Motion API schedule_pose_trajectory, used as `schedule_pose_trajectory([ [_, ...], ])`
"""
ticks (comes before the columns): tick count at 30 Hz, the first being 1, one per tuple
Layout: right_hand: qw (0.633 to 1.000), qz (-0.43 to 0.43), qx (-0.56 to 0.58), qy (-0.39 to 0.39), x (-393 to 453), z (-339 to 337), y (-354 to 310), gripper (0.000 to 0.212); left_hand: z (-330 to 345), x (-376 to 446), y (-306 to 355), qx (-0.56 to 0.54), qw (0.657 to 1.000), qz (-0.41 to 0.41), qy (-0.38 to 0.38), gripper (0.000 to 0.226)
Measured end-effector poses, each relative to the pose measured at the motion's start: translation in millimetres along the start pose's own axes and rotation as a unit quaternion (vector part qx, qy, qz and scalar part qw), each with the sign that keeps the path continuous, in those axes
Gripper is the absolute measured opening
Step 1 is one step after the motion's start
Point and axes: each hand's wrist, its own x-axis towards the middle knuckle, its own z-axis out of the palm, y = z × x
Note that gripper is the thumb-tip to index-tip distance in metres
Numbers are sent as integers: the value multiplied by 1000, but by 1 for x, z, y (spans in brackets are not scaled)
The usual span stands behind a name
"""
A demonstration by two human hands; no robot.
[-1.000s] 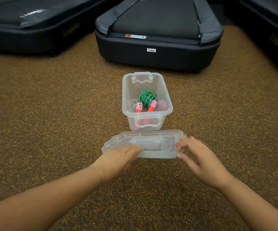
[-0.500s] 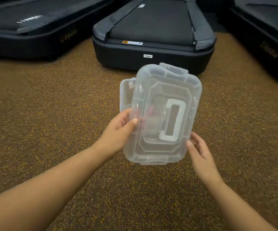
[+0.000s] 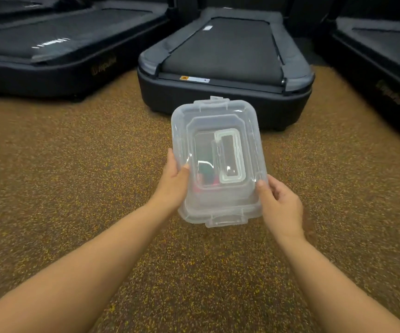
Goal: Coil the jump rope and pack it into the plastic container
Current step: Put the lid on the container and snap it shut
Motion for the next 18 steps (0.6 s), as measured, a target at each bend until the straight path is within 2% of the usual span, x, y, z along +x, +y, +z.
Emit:
schedule_pose_trajectory([
  [3,998,5,-55,-13,27,15,-2,27,-4,29,-9,3,999,-46,12,56],
  [8,994,25,-103,-40,60,38,2,31,-10,62,-10,34,994,-104,5,44],
  [18,988,97,-111,-52,76,51,19,43,-9,90,-26,112,984,-135,37,33],
])
